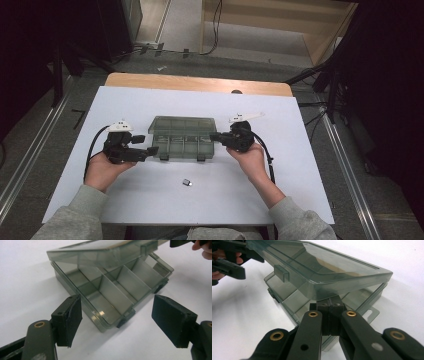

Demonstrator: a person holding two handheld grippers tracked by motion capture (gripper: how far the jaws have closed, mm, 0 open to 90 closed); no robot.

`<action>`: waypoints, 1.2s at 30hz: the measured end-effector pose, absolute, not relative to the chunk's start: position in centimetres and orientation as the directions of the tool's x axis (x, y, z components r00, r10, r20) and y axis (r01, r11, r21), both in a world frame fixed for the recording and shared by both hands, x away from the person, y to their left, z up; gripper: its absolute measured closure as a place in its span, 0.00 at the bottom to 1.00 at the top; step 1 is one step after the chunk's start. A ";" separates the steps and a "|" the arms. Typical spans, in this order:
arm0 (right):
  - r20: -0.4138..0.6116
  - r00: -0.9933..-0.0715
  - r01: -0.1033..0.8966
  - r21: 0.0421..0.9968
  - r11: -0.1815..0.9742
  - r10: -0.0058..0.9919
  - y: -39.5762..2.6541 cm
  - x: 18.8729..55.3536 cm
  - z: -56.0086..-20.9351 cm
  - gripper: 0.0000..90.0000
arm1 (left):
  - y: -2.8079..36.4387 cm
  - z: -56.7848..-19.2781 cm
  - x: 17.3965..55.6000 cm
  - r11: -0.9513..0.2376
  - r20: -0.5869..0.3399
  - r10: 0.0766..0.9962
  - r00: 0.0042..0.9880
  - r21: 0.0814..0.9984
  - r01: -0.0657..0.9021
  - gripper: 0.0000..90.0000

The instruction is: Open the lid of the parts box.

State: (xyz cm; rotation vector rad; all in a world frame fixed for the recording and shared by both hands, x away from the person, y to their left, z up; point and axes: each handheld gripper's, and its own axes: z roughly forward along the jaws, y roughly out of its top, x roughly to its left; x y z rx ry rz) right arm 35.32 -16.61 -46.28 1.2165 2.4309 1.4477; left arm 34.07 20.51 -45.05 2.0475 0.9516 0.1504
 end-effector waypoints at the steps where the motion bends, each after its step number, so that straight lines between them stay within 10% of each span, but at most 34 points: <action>1: 0.325 -0.686 0.594 0.767 0.243 0.651 -16.6 35.3 -46.2 0.97 | 20.6 -45.0 34.2 -0.351 -0.229 0.671 0.705 0.740 0.574 0.27; 24: 0.328 -0.680 0.592 0.773 0.228 0.656 -16.6 35.4 -46.0 0.96 | 20.2 -45.9 38.5 -0.353 -0.217 0.673 0.707 0.745 0.566 0.31; 36: 0.331 -0.679 0.592 0.775 0.222 0.655 -16.6 35.5 -46.0 0.95 | 19.9 -46.3 39.7 -0.319 -0.213 0.706 0.675 0.756 0.572 0.49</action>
